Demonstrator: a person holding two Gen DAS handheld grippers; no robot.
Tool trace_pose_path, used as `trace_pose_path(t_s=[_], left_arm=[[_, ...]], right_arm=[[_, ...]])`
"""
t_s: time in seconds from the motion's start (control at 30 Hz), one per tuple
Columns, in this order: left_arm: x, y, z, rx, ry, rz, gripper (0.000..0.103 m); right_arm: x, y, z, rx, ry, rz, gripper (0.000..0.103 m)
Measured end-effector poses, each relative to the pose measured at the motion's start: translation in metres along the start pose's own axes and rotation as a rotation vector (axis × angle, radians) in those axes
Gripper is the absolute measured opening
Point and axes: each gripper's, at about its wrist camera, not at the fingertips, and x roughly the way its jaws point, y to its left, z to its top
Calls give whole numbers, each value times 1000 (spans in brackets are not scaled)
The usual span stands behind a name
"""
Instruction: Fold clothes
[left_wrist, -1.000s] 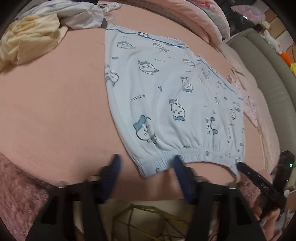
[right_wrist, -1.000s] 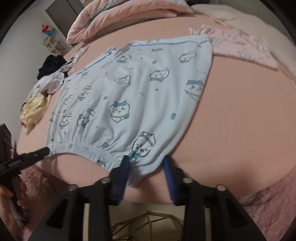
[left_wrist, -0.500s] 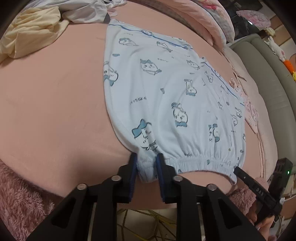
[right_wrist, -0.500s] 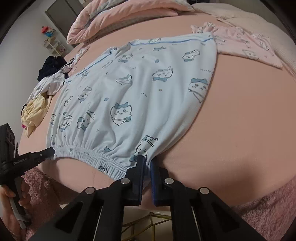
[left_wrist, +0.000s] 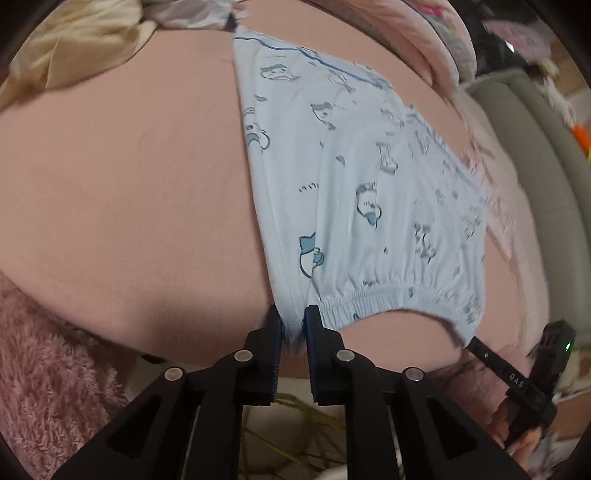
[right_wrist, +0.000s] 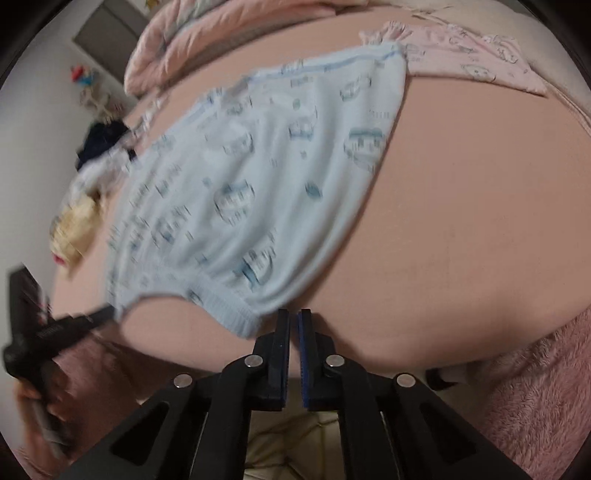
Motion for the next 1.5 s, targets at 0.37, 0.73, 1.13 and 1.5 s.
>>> trace_pose_path(t_s=[0.37,0.73,1.13,1.5], left_arm=[[10,16,0,-99,24,-95,34],[22,-5,1,-24,24,-73,34],[23,-4,1,-15,38,-83,35],[18,-20,4,69,8,-25,7]], right_arm=[[17,4,6,78,30,140,36],[-5,-7,9,166,-18,161,43],[-4,-17,22,238,-7,288,60],[5,15,10,10,15,85,7]])
